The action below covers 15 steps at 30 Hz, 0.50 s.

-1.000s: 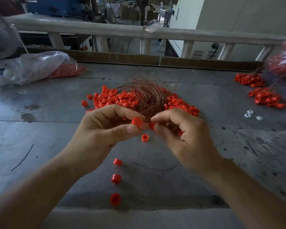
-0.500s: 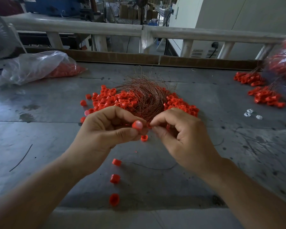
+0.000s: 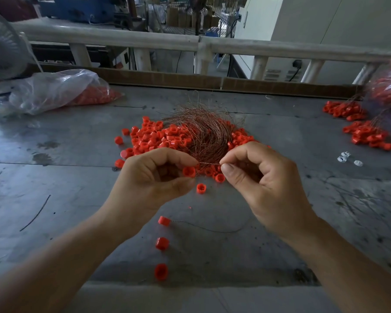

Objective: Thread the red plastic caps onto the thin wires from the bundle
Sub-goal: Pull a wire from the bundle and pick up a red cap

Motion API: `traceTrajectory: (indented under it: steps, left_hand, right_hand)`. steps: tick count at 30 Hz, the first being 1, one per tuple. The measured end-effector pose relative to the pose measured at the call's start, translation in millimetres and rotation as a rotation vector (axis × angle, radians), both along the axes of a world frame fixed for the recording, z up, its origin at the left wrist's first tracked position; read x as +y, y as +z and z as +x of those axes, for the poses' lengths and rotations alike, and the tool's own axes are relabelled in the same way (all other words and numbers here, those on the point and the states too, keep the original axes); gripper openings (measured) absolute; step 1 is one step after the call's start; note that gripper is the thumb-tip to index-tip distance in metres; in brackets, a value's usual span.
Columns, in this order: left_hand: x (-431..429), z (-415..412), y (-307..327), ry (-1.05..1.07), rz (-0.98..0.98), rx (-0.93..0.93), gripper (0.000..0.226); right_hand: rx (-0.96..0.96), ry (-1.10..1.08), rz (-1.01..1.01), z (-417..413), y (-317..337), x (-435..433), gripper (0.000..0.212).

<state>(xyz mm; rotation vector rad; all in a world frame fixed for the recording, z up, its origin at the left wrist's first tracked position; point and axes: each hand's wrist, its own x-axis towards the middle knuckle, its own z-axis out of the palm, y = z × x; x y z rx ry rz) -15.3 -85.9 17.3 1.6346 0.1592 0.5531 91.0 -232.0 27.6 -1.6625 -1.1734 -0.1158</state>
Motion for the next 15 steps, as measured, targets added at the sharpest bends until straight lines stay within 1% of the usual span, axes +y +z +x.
traceTrajectory:
  steps: [4, 11, 15]
  left_hand:
    - [0.1, 0.0, 0.1, -0.015, -0.002, -0.005, 0.029]
    - [-1.4, -0.3, 1.1, -0.021, 0.007, 0.013, 0.026]
    - [-0.5, 0.6, 1.0, -0.013, -0.024, 0.011, 0.027]
  right_hand:
    - [-0.047, 0.004, -0.022, 1.0, -0.3, 1.4, 0.01]
    - [-0.059, 0.027, -0.021, -2.7, 0.2, -0.3, 0.012]
    - [-0.04, -0.001, -0.008, -1.9, 1.5, -0.6, 0.012]
